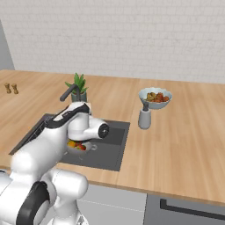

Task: Put the colander in the sink, put the mango, mango, apple in the colander, and turn on the sink faucet and pour water over the colander.

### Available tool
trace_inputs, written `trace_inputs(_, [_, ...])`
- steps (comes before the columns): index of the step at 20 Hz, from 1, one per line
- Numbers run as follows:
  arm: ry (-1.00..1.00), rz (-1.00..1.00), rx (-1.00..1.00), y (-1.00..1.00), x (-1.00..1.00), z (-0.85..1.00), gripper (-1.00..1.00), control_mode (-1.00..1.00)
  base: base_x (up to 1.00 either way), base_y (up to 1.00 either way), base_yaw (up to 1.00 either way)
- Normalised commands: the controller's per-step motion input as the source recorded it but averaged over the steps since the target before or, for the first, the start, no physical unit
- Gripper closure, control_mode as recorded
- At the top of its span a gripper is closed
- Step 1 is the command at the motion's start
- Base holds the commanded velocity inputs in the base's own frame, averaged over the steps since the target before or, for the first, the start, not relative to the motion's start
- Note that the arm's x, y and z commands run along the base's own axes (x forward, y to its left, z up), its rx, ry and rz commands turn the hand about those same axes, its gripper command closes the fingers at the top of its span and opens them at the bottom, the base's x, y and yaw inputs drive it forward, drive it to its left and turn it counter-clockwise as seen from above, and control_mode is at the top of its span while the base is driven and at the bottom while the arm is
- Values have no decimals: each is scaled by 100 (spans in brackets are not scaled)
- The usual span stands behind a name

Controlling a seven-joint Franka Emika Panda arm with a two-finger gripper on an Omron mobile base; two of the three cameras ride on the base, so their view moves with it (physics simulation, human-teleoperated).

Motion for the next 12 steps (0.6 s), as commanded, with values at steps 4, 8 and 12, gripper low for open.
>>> trace_inputs(4, [55,-7,19,-29,33,0,-100,-100,0,0,0])
trace_inputs(8, [41,-2,23,-29,34,0,-100,-100,0,0,0])
trace_inputs(12, [21,-5,16,-1,54,-7,-100,-100,0,0,0])
